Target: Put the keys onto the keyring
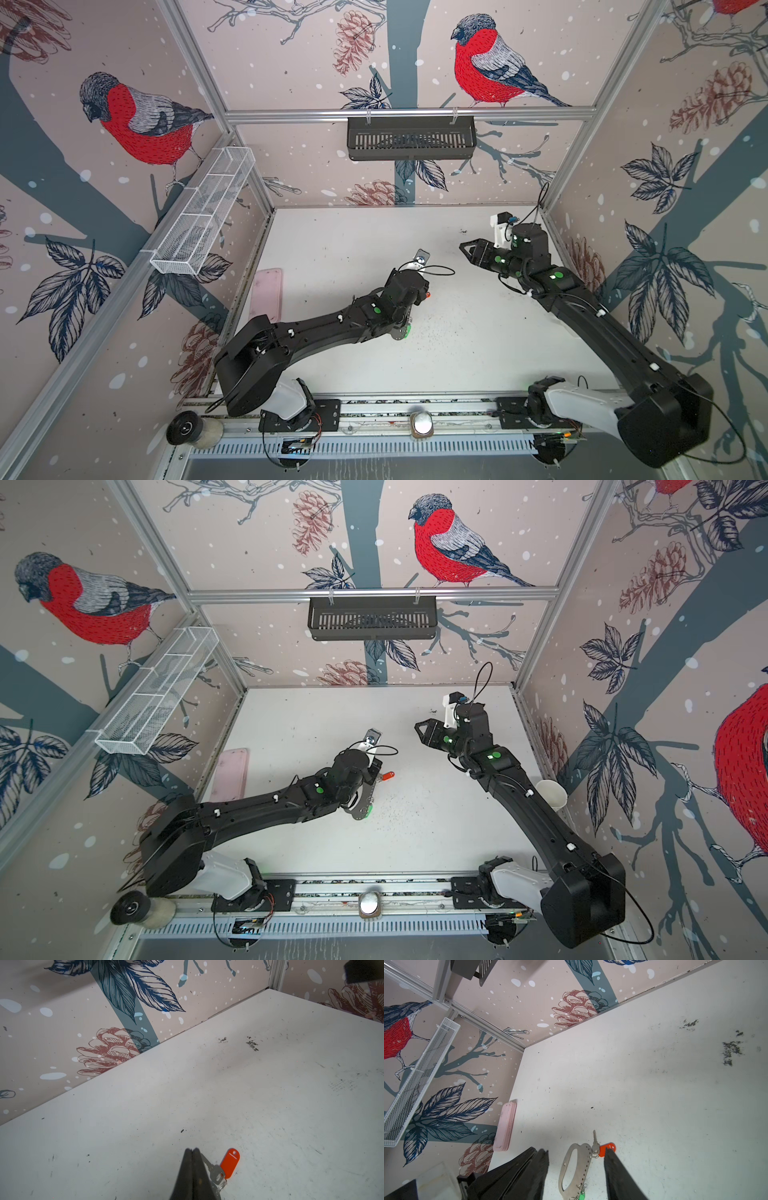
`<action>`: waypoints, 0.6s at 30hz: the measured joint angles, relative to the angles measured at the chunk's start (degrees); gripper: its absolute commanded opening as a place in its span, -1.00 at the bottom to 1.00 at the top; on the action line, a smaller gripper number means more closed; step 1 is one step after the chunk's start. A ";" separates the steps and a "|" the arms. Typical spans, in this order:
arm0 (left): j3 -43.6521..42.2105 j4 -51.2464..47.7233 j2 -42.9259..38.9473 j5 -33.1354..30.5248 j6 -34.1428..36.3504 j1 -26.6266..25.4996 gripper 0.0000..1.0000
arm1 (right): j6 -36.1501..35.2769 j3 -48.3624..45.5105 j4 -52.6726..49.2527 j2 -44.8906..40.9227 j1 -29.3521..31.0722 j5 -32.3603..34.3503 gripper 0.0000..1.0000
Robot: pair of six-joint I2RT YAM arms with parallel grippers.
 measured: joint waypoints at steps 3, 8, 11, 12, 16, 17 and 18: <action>-0.92 -3.37 -1.16 2.34 -4.42 2.43 -0.51 | -0.33 -0.85 -0.28 0.02 -0.04 0.15 -0.06; -3.78 -8.87 -1.86 8.57 -11.58 5.84 -0.40 | -1.57 -2.19 -0.20 0.33 -0.04 0.17 -0.05; -4.74 -11.21 -0.59 11.67 -14.69 6.12 -0.37 | -1.79 -2.60 -0.37 0.87 -0.04 0.20 -0.05; -5.01 -11.58 -0.02 12.07 -15.63 6.27 -0.35 | -1.90 -2.60 -0.39 1.03 -0.04 0.20 -0.05; -5.62 -13.33 3.23 13.68 -18.75 6.91 -0.04 | -2.19 -2.86 -0.37 1.44 -0.04 0.15 -0.04; -5.60 -13.38 4.22 14.93 -20.00 6.95 -0.04 | -2.43 -3.08 -0.44 1.53 -0.04 0.11 -0.03; -5.46 -13.64 5.11 15.78 -20.24 6.95 -0.05 | -2.86 -3.34 -0.42 1.62 -0.04 0.07 -0.03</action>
